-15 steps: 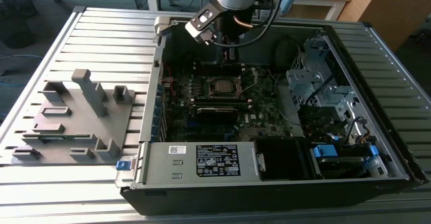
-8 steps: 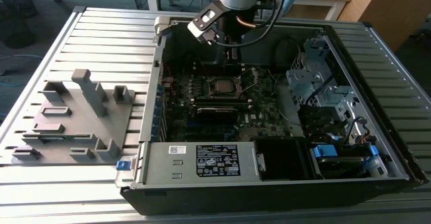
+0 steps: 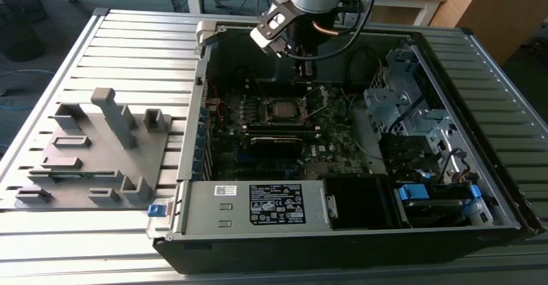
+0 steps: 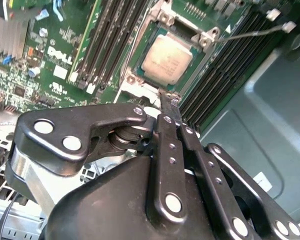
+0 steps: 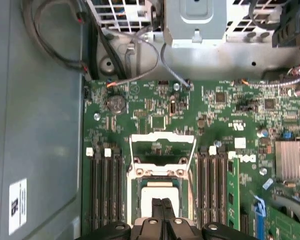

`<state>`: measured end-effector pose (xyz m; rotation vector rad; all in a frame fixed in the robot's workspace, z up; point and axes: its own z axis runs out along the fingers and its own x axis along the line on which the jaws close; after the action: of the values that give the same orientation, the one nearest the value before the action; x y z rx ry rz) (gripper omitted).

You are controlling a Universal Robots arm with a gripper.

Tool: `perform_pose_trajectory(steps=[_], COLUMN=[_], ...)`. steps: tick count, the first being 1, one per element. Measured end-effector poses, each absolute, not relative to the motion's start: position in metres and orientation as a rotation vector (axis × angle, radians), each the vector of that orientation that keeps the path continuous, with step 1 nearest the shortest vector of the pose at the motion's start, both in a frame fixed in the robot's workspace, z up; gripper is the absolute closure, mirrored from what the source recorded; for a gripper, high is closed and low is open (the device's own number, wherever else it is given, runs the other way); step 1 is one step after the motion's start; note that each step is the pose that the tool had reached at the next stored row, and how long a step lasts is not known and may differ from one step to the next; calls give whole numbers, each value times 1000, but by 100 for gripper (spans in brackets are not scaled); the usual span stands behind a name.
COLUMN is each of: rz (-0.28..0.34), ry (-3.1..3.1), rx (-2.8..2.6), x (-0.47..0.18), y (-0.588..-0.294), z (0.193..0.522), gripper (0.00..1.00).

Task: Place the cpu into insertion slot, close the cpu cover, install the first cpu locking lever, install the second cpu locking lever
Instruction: 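Close the cpu cover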

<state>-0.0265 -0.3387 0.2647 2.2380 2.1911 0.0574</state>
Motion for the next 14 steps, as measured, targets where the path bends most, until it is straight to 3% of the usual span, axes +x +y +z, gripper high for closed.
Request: perform_pose_trajectory(steps=[14], rz=[57], ry=[2191], rx=[2238], x=[-13], y=[-339], z=[265], gripper=[90])
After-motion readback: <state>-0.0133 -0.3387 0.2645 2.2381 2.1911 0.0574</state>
